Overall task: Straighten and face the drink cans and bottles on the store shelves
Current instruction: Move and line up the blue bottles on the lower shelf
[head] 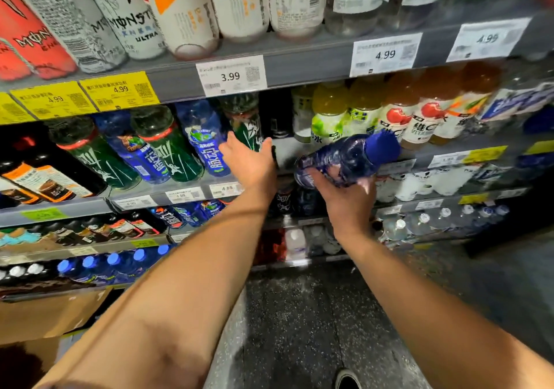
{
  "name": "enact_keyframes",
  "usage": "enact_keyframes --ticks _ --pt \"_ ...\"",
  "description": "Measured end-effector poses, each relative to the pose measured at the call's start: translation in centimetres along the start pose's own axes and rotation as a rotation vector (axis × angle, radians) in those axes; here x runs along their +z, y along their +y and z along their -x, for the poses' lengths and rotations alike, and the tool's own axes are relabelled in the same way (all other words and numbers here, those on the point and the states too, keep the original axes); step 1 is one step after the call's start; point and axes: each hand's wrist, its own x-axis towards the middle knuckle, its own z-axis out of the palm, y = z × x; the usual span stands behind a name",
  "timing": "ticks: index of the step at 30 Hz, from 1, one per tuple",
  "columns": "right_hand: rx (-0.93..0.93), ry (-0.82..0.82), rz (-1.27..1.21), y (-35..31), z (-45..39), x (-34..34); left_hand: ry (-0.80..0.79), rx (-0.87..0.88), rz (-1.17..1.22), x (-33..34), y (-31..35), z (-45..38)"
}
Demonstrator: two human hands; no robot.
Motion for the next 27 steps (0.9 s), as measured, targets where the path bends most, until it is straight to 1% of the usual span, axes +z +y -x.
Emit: enact_keyframes --ticks 3,5,7,9,12,17,21,24,25,27 --pt "0.03 -0.009 0.021 -0.3 -0.4 -1.0 0.087 -0.056 0.026 1.0 0.4 -0.4" --pt "0.038 -0.016 0.025 -0.4 -0.9 -1.4 0.113 -0.081 0.045 1.2 0.5 -0.8" --pt "0.054 -0.019 0.022 -0.4 -1.4 -1.6 0.124 -0.061 0.031 0.9 0.4 -1.1" --pt "0.057 -0.018 0.026 -0.7 -1.8 -1.5 0.103 -0.003 0.019 0.6 0.2 -0.9" --pt "0.037 -0.045 0.027 -1.0 -2.4 -1.1 0.029 0.047 0.043 0.7 0.3 0.3" --pt "0.022 -0.025 0.015 -1.5 -2.9 -0.5 -0.162 0.091 0.113 1.6 0.9 1.0" --pt "0.046 -0.031 0.01 -1.7 -2.8 -0.7 -0.33 0.064 0.193 1.8 1.4 1.0" --pt "0.062 -0.049 0.04 -1.8 -2.4 -0.9 -0.451 0.049 0.336 0.7 1.1 1.2" --pt "0.063 -0.051 0.054 -1.9 -2.3 -0.8 -0.435 0.05 0.351 0.0 0.8 1.3" --pt "0.058 -0.05 0.068 -1.9 -1.9 -0.6 -0.277 0.075 0.325 -1.6 0.0 1.5"
